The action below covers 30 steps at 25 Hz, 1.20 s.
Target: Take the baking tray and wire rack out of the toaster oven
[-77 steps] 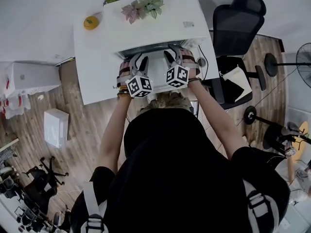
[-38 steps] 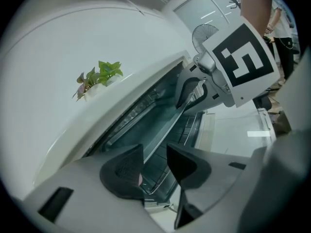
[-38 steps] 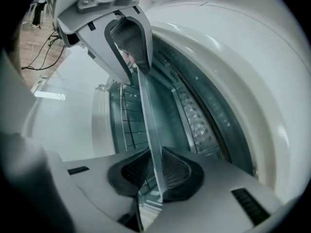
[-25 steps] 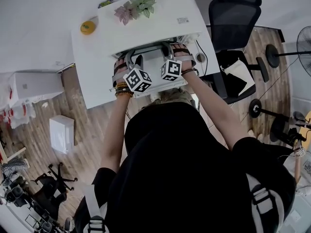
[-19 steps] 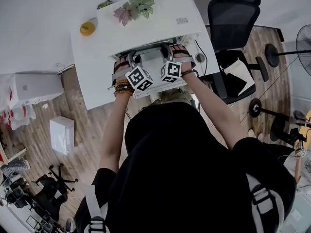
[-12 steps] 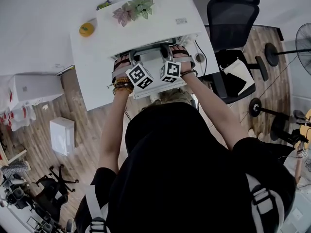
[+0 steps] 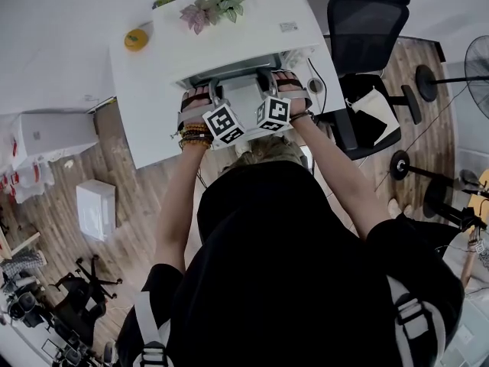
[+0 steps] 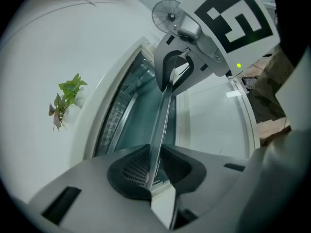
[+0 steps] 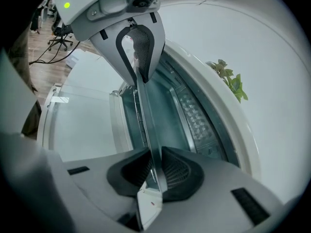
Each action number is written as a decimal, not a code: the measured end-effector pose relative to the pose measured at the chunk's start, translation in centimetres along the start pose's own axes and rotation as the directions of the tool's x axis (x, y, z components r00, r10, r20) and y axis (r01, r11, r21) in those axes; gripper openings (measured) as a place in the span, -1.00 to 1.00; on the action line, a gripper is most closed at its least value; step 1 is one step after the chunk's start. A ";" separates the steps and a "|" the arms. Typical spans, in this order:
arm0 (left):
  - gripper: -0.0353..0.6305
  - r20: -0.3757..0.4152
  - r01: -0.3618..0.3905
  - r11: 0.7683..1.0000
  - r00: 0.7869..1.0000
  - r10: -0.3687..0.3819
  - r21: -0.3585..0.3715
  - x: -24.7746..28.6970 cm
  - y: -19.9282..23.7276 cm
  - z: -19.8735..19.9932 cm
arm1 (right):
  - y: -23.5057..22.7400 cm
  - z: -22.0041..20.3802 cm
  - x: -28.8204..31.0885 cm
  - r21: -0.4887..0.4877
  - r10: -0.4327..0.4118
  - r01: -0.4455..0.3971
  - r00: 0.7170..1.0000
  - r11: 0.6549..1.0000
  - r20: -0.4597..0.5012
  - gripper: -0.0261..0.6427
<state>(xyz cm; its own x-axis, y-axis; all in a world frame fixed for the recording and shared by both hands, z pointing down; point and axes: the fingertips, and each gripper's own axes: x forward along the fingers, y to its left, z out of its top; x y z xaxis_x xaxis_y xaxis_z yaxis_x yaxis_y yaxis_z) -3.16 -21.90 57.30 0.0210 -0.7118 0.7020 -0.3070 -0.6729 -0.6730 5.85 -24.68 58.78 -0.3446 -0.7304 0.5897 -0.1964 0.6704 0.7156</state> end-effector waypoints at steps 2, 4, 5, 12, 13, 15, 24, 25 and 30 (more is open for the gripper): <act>-0.67 0.006 -0.002 0.999 1.000 0.002 0.034 -0.5 -0.5 0.0 | 0.4 0.0 -0.6 -0.004 0.005 -0.005 1.000 1.000 -0.002 -0.72; -0.67 0.017 -0.004 0.999 1.000 0.003 0.045 -1.0 -1.0 -0.1 | 0.8 0.1 -1.1 -0.013 0.005 -0.005 1.000 1.000 -0.002 -0.72; -0.67 0.023 -0.009 0.999 1.000 0.008 0.048 -1.2 -1.1 -0.1 | 0.9 0.1 -1.3 -0.012 0.003 -0.003 1.000 1.000 0.001 -0.72; -0.70 0.054 -0.053 0.997 0.997 0.050 0.064 -3.2 -1.5 0.7 | 1.0 0.1 -3.4 0.001 0.018 -0.019 0.997 1.000 0.068 -0.72; -0.70 0.050 -0.057 0.996 0.997 0.054 0.063 -3.5 -1.6 0.7 | 1.1 0.2 -3.7 -0.007 0.026 -0.025 0.997 1.000 0.076 -0.72; -0.70 0.041 -0.060 0.996 0.998 0.058 0.062 -4.1 -1.8 0.9 | 1.3 0.1 -4.4 -0.017 0.038 -0.037 0.995 0.999 0.088 -0.72; -0.71 0.037 -0.088 0.994 0.996 0.086 0.072 -6.8 -3.9 1.7 | 2.6 -0.4 -7.4 -0.029 0.052 -0.049 0.990 0.998 0.128 -0.72; -0.71 0.042 -0.101 0.992 0.994 0.098 0.071 -7.2 -4.2 1.8 | 2.8 -0.5 -7.7 -0.029 0.053 -0.050 0.990 0.998 0.133 -0.72; -0.72 0.061 -0.168 0.983 0.985 0.164 0.078 -8.6 -5.5 2.4 | 3.5 -1.0 -9.1 -0.019 0.037 -0.034 0.987 0.999 0.154 -0.72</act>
<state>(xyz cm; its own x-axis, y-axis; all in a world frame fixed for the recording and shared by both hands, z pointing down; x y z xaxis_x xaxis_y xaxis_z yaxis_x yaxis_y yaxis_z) 0.59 -12.57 54.41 0.0287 -0.8234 0.5667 -0.2311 -0.5571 -0.7977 9.19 -15.83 56.26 -0.4891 -0.6765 0.5506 -0.1668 0.6921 0.7022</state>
